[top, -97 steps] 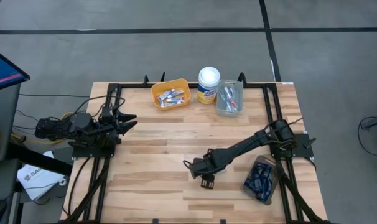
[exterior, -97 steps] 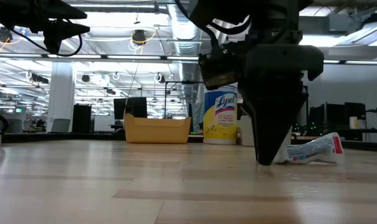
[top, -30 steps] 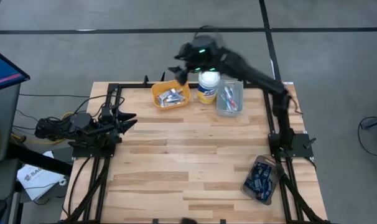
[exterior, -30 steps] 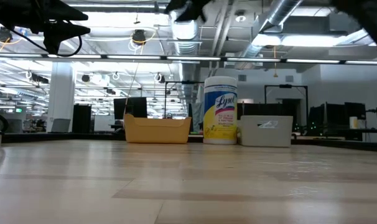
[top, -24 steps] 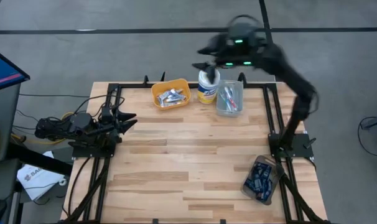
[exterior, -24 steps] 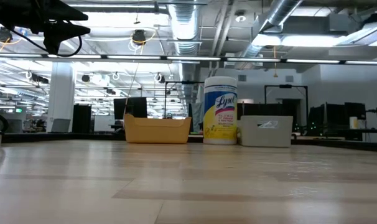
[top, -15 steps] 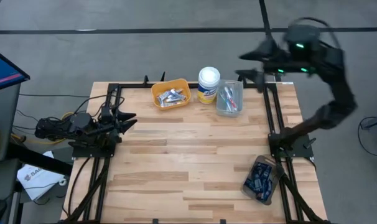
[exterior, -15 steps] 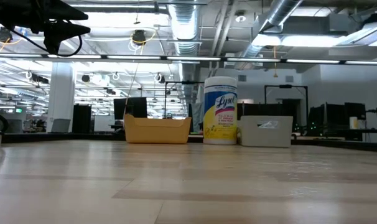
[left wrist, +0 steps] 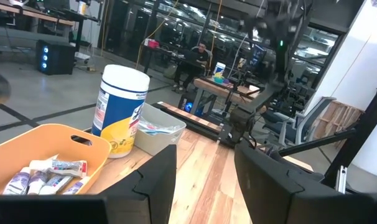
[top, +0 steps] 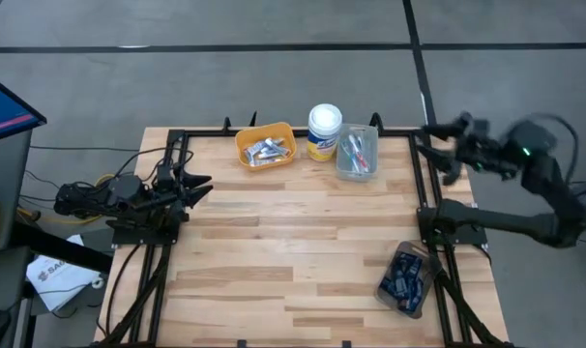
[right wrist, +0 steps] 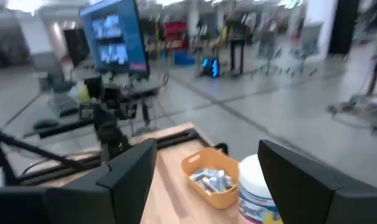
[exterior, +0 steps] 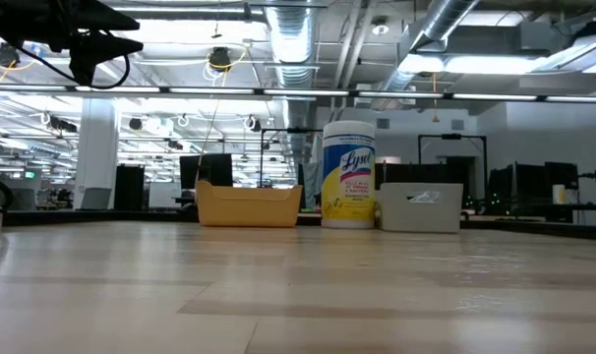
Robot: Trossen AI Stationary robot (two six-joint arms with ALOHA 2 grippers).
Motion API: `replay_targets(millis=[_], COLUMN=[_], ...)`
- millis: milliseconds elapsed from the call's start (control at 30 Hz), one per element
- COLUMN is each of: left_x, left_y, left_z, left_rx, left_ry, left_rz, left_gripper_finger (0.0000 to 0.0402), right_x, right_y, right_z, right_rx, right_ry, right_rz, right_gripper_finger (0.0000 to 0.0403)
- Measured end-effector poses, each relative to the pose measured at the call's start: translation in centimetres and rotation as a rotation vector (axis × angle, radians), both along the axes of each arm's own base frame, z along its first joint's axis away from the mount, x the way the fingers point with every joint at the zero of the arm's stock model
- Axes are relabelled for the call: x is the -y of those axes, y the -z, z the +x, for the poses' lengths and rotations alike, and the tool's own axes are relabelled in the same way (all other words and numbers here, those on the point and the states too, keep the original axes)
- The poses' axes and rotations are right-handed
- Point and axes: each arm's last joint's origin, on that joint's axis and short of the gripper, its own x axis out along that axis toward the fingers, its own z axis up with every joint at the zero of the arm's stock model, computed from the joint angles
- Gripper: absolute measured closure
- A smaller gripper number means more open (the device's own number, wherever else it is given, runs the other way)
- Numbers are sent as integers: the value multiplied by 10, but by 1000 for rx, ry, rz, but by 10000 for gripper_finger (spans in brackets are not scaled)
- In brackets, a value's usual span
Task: Pick & Place Travel size toiletries
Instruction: Return to Home Position
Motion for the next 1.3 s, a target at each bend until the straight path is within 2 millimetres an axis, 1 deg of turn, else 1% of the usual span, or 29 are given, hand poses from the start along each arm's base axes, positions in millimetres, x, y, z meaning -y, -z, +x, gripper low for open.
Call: replay_targets(millis=[67,133,233,300,367,400,467,500,533,600,667,733,767,833,967,1000,1033,1133,1200,1300], left_x=[0,0,0,0,0,0,0,0,0,0,1,1,1,2,2,3,3,4,5,5], left_y=[0,0,0,0,-1,-1,-2,-3,-4,-4,-5,-5,-5,-5,-6,-6,-5,4,17,42], left_z=[0,0,0,0,0,0,0,1,1,1,1,1,1,1,1,2,2,4,8,15], left_rx=[0,1,2,3,6,11,26,33,35,40,43,45,45,50,49,47,45,37,32,36], left_ry=[0,-1,0,0,0,0,-1,-5,-9,18,41,56,58,65,94,110,123,143,138,121], left_rz=[0,0,-1,0,-1,-2,-4,-5,-6,-5,1,0,0,-2,17,25,32,24,-2,-42], left_gripper_finger=[243,243,243,243,243,243,243,243,243,243,243,243,243,243,243,243,243,243,243,243], right_x=[-6,-10,-18,-21,-22,-21,-19,-16,-14,-11,-10,-9,-8,-4,-2,-2,-3,-4,-4,-5], right_y=[20,45,69,87,105,108,122,121,118,129,134,144,150,173,210,221,220,223,223,225], right_z=[-17,-30,-50,-57,-59,-54,-46,-39,-33,-17,-6,2,7,19,31,34,34,35,35,36], right_rx=[26,24,149,201,215,209,96,94,135,147,222,289,313,308,404,403,393,366,357,336], right_ry=[41,90,107,100,95,74,42,28,-9,-112,-212,-293,-313,-330,-381,-393,-402,-411,-413,-416], right_rz=[-6,53,159,208,236,240,243,196,135,89,7,-47,-53,-16,32,48,56,52,26,-6], right_gripper_finger=[130,130,130,130,130,130,130,130,130,130,130,130,130,130,130,130,130,130,130,130])
